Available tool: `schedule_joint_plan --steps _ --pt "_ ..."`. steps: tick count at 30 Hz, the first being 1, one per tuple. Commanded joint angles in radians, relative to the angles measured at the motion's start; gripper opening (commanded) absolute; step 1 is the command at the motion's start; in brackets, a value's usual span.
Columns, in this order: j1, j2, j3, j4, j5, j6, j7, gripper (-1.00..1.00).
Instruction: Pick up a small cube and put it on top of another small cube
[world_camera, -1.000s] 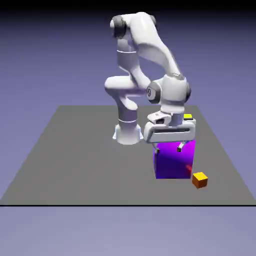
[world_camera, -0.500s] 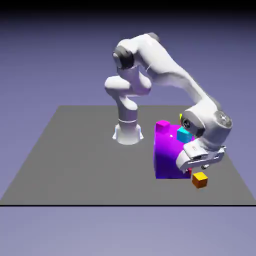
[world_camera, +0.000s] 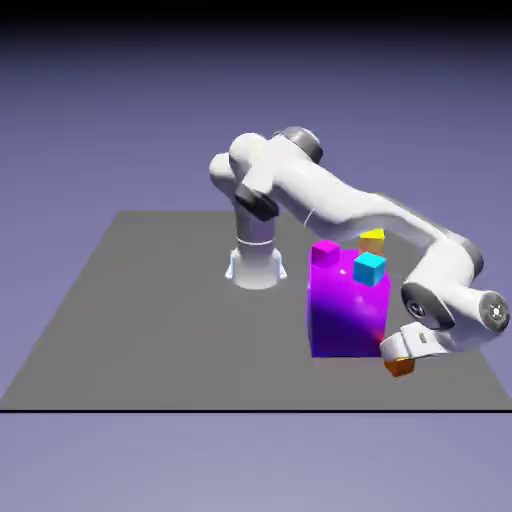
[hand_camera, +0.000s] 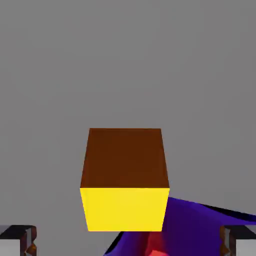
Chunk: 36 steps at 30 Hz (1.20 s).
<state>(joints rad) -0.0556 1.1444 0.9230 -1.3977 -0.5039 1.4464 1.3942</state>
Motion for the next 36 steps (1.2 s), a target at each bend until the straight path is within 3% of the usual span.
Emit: schedule_joint_plan --steps 1,5,6,12,36 --pt "-0.010 0.007 -0.007 -0.036 -0.010 0.035 0.006 0.00" --pt "-0.041 0.030 -0.029 -0.148 -0.041 0.143 0.025 0.00" --pt "-0.041 0.030 -0.029 -0.148 -0.041 0.143 0.025 -1.00" --pt "0.033 -0.008 0.011 -0.012 0.027 0.011 -0.032 -1.00" --pt "0.106 -0.876 -0.074 -0.483 0.530 -0.117 -0.412 -1.00"
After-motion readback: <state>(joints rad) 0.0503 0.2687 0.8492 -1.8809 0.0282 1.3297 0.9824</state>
